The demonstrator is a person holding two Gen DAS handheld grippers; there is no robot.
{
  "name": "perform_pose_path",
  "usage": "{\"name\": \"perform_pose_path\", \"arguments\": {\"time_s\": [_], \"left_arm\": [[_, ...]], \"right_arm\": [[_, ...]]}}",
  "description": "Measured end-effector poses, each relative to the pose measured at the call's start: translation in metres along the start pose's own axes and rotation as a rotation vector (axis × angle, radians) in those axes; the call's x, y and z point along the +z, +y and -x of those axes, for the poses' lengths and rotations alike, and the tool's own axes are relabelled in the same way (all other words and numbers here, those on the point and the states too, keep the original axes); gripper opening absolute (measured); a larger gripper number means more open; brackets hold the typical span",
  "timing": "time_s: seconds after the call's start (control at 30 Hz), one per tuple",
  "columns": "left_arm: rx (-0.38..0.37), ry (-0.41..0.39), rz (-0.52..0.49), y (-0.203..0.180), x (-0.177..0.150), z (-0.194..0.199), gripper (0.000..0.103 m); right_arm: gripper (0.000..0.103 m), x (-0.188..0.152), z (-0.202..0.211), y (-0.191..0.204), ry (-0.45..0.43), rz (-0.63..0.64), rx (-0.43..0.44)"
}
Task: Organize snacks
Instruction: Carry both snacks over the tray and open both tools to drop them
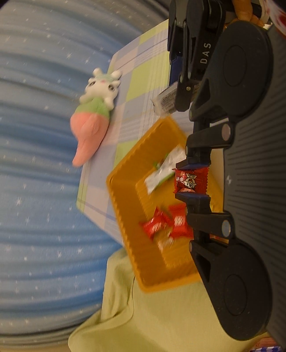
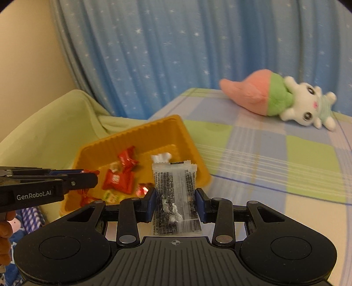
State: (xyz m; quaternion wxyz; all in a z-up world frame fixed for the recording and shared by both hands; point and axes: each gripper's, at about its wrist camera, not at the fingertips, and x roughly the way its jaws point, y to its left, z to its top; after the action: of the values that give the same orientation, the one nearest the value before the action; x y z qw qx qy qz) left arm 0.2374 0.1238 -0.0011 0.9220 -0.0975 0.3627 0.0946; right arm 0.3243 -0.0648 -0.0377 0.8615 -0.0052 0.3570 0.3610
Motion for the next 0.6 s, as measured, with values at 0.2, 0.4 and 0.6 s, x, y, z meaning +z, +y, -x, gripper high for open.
{"name": "perform_pose_path", "arguments": {"time_s": [0.2,0.4,0.6], "left_arm": [[0.055,0.002,0.029,0.029,0.010,-0.009,0.019],[0.112,0.019,0.055,0.053,0.019,-0.030,0.019],[0.151,0.054,0.060,0.074,0.027,-0.056,0.019]], "right_arm": [[0.038,0.018,-0.033,0.023,0.011,0.038,0.051],[0.038,0.030,-0.061,0.037,0.035,0.050,0.078],[0.038,0.037,-0.086,0.042,0.061,0.045,0.077]]}}
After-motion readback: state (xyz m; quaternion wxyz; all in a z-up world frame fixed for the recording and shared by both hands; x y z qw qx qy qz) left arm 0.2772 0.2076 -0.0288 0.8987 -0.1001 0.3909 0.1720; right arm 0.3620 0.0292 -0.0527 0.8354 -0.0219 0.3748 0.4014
